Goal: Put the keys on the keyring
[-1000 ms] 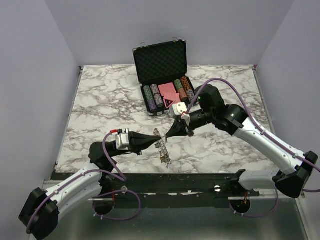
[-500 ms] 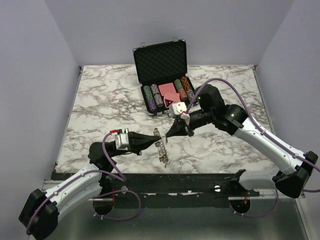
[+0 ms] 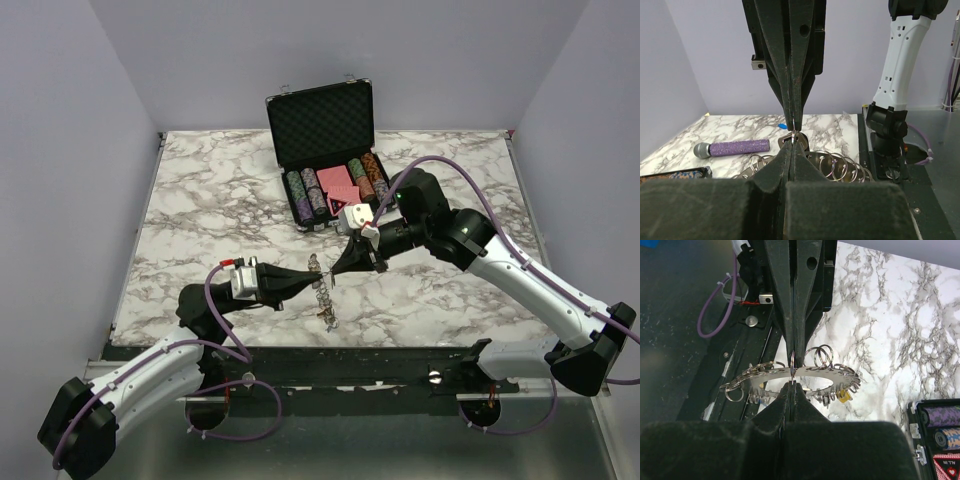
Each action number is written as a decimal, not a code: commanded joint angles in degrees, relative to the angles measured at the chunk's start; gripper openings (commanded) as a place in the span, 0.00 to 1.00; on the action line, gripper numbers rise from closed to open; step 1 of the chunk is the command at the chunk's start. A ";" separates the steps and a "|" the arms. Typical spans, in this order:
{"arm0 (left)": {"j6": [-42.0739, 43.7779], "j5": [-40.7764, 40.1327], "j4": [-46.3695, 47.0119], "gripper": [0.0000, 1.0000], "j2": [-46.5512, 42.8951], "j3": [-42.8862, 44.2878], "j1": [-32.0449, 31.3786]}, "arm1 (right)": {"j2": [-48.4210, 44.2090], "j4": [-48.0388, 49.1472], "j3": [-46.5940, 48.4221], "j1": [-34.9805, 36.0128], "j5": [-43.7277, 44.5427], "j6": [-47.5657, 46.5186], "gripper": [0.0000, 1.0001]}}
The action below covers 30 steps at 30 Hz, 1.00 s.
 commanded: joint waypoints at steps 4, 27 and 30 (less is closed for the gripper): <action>-0.73 0.29 4.39 0.00 0.45 0.38 0.07 | 0.81 2.04 0.21 0.52 0.14 1.04 0.00; -3.71 1.08 7.99 0.00 1.59 0.21 0.16 | 0.46 2.31 -1.11 1.49 -0.74 -0.89 0.00; -4.94 1.25 8.52 0.00 1.41 0.03 0.43 | 0.29 2.74 -1.37 1.49 -0.83 -1.77 0.00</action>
